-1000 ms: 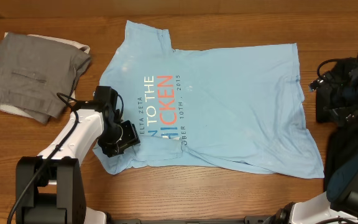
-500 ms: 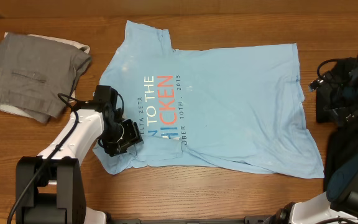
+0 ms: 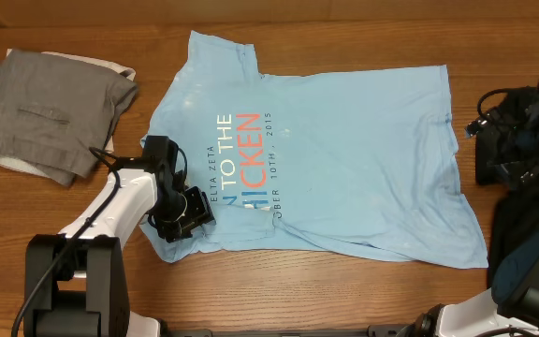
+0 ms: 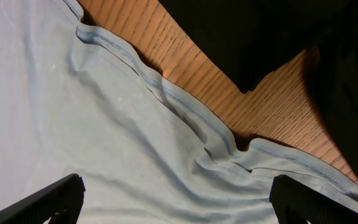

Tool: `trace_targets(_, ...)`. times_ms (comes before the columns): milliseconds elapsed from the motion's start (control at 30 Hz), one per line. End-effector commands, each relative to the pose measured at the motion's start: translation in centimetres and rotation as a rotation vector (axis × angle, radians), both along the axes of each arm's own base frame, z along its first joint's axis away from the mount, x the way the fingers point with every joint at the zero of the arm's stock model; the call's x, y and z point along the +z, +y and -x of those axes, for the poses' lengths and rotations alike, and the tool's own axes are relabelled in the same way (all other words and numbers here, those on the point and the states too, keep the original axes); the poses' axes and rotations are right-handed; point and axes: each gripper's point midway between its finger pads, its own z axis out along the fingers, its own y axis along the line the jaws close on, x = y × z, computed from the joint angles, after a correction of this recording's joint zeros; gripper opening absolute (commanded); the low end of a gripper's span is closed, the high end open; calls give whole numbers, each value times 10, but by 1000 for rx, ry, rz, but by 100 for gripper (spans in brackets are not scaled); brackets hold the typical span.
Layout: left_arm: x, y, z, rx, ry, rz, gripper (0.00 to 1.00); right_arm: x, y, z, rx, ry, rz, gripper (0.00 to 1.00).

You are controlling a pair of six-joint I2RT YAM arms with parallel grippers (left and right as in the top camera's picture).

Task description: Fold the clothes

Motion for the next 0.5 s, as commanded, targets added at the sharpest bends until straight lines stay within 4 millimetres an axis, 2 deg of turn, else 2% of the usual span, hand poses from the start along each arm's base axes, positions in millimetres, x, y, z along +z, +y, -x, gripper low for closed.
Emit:
trace_targets(0, 1, -8, 3, 6, 11, 45, 59, 9, 0, -6, 9, -29, 11, 100)
trace_targets(233, 1, -8, -1, 5, -3, 48, 63, 9, 0, -6, 9, -29, 11, 100)
trace_targets(333, 2, -13, -6, 6, -26, 77, 60, 9, 0, -6, 9, -29, 11, 100)
trace_targets(467, 2, -13, -3, 6, -12, 79, 56, 9, 0, -6, 9, -29, 11, 100)
